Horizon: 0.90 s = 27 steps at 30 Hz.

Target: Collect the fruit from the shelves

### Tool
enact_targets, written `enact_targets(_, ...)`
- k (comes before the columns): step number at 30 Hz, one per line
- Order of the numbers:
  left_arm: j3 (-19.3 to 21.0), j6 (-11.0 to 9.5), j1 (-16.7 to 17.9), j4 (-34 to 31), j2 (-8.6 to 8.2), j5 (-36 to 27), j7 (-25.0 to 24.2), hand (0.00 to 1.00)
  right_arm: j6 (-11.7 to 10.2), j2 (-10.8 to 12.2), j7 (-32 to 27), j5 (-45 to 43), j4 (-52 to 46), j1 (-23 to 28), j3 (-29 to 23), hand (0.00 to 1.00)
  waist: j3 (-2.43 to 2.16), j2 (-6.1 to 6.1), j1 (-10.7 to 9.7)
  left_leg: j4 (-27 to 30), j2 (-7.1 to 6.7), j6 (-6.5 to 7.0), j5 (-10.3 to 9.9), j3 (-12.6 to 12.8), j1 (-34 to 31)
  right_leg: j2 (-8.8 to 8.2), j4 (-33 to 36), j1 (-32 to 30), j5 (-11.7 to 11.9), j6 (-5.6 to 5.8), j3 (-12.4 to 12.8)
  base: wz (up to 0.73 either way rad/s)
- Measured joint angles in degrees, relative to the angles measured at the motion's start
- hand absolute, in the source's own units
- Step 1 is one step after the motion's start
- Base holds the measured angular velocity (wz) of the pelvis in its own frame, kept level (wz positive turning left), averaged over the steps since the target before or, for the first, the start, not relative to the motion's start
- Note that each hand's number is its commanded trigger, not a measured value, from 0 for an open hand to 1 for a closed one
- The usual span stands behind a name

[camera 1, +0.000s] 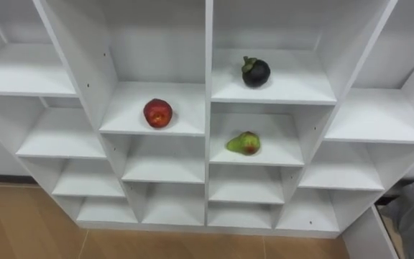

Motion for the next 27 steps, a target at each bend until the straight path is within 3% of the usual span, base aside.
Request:
enact_targets(6, 2.7, -1.2, -0.8, -0.3, 0.45, -0.5, 0.2, 1.0, -0.6, -0.2, -8.6, -0.9, -7.9, 0.9, -6.1, 0.0, -0.1, -0.39, -0.2, 0.1, 0.01, 0.02, 0.0, 0.5, 0.2, -0.06, 0.5, -0.3, 0.0, 0.0, 0.2, -0.03)
enact_targets(8, 3.1, -2.7, -0.8, -0.3, 0.65, -0.4, 0.3, 1.0, -0.7, -0.4, -13.0, -4.9, -15.1, 1.1, -7.3, 0.0, -0.03, -0.56, -0.4, 0.0, 0.02, 0.02, 0.0, 0.6, 0.5, -0.06, 0.5, -0.5, -0.1, 0.0, 0.2, -0.07)
enact_targets(17, 3.2, -2.9, 0.8, -1.5, 1.0, -0.1, 0.2, 1.0, -3.5, -0.5, -27.6, -19.6, -48.3, 2.3, -7.8, 0.0, -0.09, -2.03, -0.8, -0.1, -0.04, 0.02, 0.0, 0.8, 0.1, 0.0, 0.5, -0.8, -0.1, 0.02, 0.5, 0.0)
enact_targets(20, 3.2, -3.1, 1.3, -2.4, 1.22, 0.0, 0.1, 1.0, -5.0, -0.5, -30.5, -24.9, -54.5, 2.3, -7.7, 0.0, -0.27, -2.52, -1.0, 0.0, -0.03, 0.01, 0.0, 0.8, -0.5, 0.01, 0.4, -1.4, -0.1, 0.02, 0.6, 0.0)
enact_targets(24, 3.1, -3.2, 1.2, -2.5, 1.71, -0.1, 0.1, 1.0, -5.1, -0.5, -32.0, -27.3, -59.7, 2.8, -7.6, 0.0, -0.22, -3.05, -0.9, 0.0, -0.04, 0.02, 0.0, 0.7, -1.2, 0.0, 0.8, -2.2, -0.1, 0.02, 0.9, -0.03)
enact_targets(27, 3.2, -3.1, 1.1, -2.4, 1.72, 0.1, 0.0, 1.0, -4.9, -0.6, -32.5, -29.2, -65.5, 2.7, -7.7, 0.0, -0.21, -2.7, -0.3, -0.3, -0.04, 0.03, 0.0, 1.3, -1.3, 0.01, 1.6, -3.2, -0.1, 0.05, 1.4, -0.16)
